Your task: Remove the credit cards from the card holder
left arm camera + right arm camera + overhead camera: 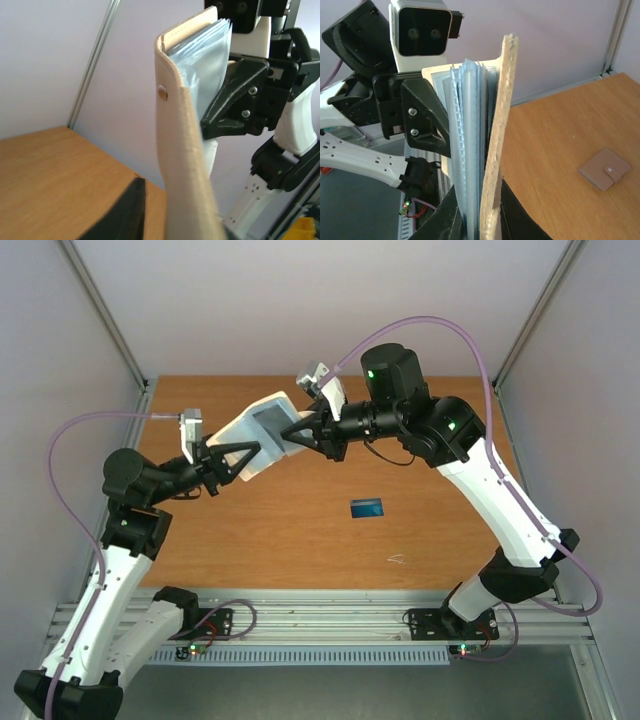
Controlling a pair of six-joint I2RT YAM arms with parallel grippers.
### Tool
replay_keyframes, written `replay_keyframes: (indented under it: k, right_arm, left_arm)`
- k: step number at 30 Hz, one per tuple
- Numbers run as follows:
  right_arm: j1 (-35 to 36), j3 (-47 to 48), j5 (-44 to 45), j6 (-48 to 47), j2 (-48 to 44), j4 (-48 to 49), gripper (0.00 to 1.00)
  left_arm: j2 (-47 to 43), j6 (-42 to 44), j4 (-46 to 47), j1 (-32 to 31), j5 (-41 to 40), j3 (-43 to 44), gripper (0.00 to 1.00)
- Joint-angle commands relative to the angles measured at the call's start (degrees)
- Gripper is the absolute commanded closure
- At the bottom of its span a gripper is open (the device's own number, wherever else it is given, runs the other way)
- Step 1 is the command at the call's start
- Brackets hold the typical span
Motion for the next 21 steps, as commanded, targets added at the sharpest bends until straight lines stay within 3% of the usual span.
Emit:
replay_keyframes:
  k: [1, 3, 6, 14, 21]
  right_arm:
    - [0.6, 1.7, -6.2, -3.2, 0.8, -0.9, 0.78]
    - [-0.4, 0.6, -9.6, -3.3, -0.3, -1.1, 0.56]
    - [-4.5, -1.8, -14.9, -1.1, -2.2, 1.1, 0.44]
    - [-6.1, -1.7, -12.0, 2.2, -0.5, 1.7, 0.48]
    - [-3.1, -1.7, -7.1, 3.2, 1.1, 2.8, 0.42]
  left_arm:
    - [0.2, 0.2, -0.8, -0.2, -3.0, 0.9, 0.97]
    - [-0.4, 0.8, -1.6, -0.2, -2.6, 0.7, 1.00]
    - [-1.0, 3.5, -1.0, -0.2, -0.1, 0.5, 1.00]
    - [-0.9, 4.5, -0.4, -0.2, 0.3, 0.9, 1.00]
    - [-1.0, 2.8, -5.6, -0.3, -5.3, 2.1, 1.00]
